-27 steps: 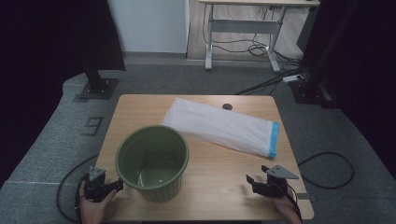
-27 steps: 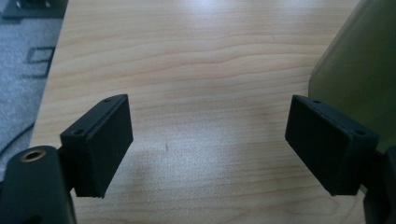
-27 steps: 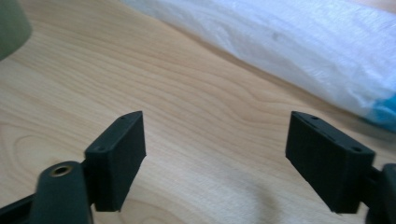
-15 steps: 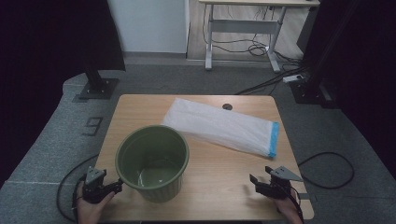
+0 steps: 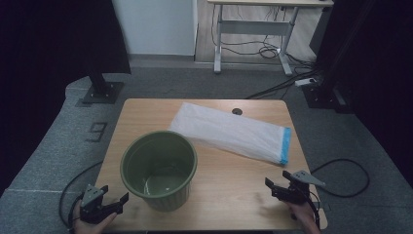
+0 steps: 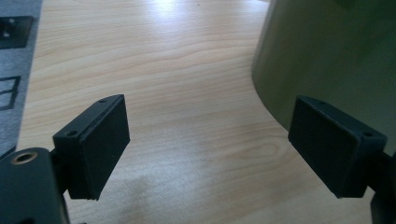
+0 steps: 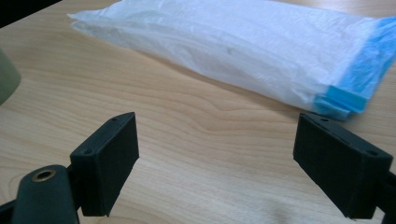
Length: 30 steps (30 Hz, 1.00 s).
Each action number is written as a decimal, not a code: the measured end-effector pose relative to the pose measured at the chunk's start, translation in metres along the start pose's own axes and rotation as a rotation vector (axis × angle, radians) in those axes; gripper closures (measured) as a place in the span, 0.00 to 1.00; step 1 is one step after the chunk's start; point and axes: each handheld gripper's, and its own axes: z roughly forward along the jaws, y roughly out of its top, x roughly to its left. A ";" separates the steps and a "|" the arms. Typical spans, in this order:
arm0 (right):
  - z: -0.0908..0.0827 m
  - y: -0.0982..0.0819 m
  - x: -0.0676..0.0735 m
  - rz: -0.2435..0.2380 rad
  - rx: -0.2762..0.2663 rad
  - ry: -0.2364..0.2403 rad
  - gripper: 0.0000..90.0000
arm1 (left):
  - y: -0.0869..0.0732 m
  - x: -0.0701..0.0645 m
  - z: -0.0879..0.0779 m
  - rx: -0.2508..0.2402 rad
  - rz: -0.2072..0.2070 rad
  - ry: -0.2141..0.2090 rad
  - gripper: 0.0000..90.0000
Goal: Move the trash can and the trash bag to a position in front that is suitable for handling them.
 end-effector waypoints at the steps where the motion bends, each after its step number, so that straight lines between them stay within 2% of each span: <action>1: 0.000 0.000 -0.001 0.003 -0.006 -0.008 0.15 | 0.000 -0.001 0.000 0.001 0.005 -0.006 0.15; 4: -0.001 0.002 -0.003 0.013 -0.010 -0.021 0.15 | 0.000 -0.003 0.000 0.001 0.013 -0.017 0.15; 6: 0.000 0.003 -0.003 0.018 -0.007 -0.030 0.15 | 0.000 -0.008 -0.002 0.005 0.042 -0.027 0.14; 7: 0.001 0.003 -0.003 0.019 -0.005 -0.028 0.15 | 0.000 -0.008 -0.002 0.005 0.042 -0.027 0.14; 12: 0.006 0.002 -0.001 0.009 0.009 -0.031 0.15 | -0.004 -0.015 -0.005 0.005 0.082 -0.082 0.14; 14: 0.007 0.002 -0.001 0.006 0.012 -0.034 0.15 | -0.004 -0.016 -0.005 0.002 0.087 -0.091 0.13; 16: 0.008 0.001 -0.001 0.004 0.019 -0.031 0.15 | -0.003 -0.026 -0.007 -0.005 0.115 -0.137 0.12; 17: 0.008 0.001 -0.001 0.004 0.019 -0.031 0.15 | -0.003 -0.026 -0.007 -0.005 0.115 -0.137 0.12; 18: 0.008 0.000 -0.001 0.001 0.020 -0.031 0.15 | -0.001 -0.035 -0.007 -0.003 0.153 -0.178 0.11; 20: 0.008 0.000 -0.001 0.001 0.020 -0.029 0.15 | 0.001 -0.043 -0.005 0.002 0.180 -0.211 0.10; 21: 0.008 0.000 -0.001 0.001 0.020 -0.029 0.15 | 0.001 -0.043 -0.005 0.002 0.180 -0.211 0.10; 24: 0.008 0.000 -0.002 -0.001 0.021 -0.027 0.15 | 0.007 -0.053 -0.001 -0.026 0.187 -0.271 0.10; 30: 0.008 -0.001 -0.002 0.002 0.024 -0.020 0.15 | 0.016 -0.061 0.009 -0.026 0.212 -0.301 0.08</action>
